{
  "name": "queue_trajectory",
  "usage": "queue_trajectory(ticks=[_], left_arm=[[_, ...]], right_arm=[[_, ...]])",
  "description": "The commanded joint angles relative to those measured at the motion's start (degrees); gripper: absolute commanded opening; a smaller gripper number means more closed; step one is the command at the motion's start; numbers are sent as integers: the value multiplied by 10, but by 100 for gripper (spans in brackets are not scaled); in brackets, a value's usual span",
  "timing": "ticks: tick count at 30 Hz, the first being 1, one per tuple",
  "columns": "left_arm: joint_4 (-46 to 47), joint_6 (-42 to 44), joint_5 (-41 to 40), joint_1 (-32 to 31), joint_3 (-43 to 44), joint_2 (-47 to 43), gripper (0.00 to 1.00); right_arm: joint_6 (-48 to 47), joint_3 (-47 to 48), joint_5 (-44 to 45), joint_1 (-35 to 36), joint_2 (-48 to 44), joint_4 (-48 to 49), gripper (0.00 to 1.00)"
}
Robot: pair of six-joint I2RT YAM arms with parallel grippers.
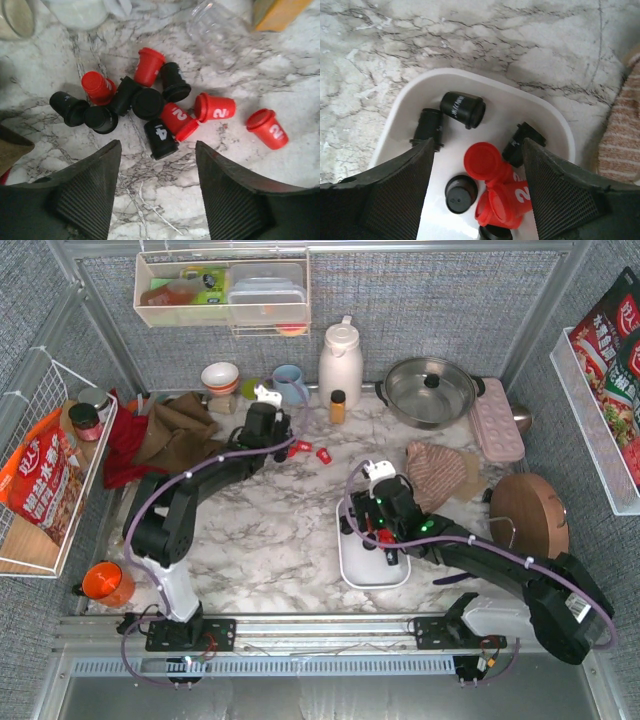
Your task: Mix the coffee capsules in the storage basket
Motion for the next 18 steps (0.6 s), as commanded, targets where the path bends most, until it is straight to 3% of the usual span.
queue_trajectory(ticks=[1,5,9,18], left_arm=[[-106,-52,111,50,71,55,67],[-134,-68,177,91,113,95,65],[-109,-54,207,98,103,110,66],[-115,-70,186,97,115,147,67]], right_arm=[[-14,-12,-5,-12,-18,40,75],[-16,-12,-14,-19,-33,33,75],[-14,-16,-23,-21,-42,34,75],[-9,-16,-38,-22,-45,34,75]])
